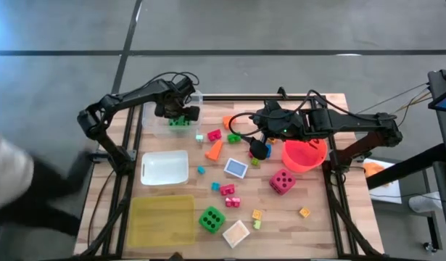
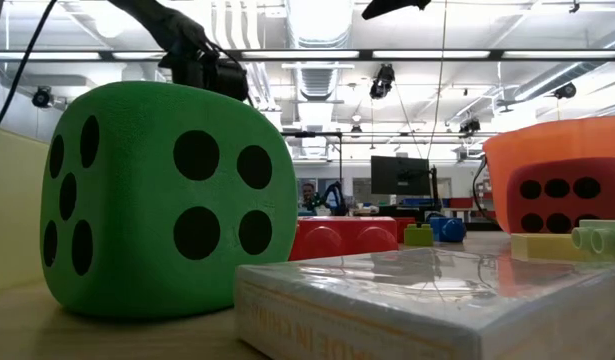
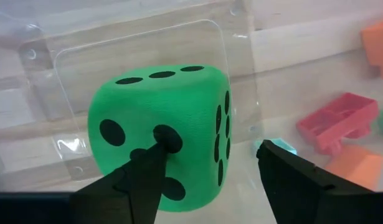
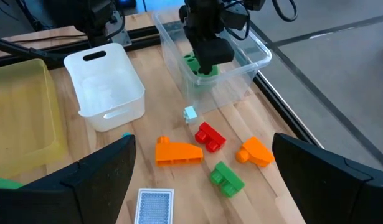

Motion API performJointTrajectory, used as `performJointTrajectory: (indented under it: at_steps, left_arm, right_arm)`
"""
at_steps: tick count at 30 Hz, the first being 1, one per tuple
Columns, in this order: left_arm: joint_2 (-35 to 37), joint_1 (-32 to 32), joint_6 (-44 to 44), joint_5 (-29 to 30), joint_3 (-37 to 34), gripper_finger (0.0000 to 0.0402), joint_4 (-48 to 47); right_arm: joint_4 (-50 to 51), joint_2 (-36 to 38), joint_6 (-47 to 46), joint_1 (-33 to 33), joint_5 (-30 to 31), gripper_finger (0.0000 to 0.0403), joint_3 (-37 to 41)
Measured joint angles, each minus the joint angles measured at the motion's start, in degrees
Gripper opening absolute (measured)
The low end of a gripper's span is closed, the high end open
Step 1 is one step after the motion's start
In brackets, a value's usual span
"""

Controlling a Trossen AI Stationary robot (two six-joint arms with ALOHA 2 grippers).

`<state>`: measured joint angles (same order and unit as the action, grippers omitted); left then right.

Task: Pick & Place Toys
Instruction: Put the green dice into the transparent bin, then put the red game piece into the white bin

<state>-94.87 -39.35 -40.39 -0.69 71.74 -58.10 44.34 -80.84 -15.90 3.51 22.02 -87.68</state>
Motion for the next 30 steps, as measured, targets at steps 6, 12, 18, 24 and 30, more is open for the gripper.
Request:
performJointTrajectory:
  at_steps: [6,12,18,24,30]
  left_arm:
    - [0.02,0.04,0.05,-0.94,0.49,0.0244,-0.05]
    - [0.33,0.04,0.15,-1.68,0.57,0.0244,0.06]
    - [3.61,0.04,1.39,-1.7,0.57,0.0244,0.08]
    - [12.5,0.96,3.03,-4.87,0.62,0.0244,-0.6]
    - [22.81,7.43,6.73,-7.0,0.67,0.0244,-0.77]
  right_arm:
    - [0.0,0.0,-0.19,0.0,0.0,0.037,0.0]
    - [0.0,0.0,-0.2,0.0,0.02,0.037,0.0]
    - [0.1,0.0,0.22,-0.02,0.02,0.037,0.0]
    - [5.15,-0.88,1.74,-3.41,-0.79,0.037,0.1]
    - [8.67,-3.38,10.31,-7.11,-11.14,0.037,0.17]
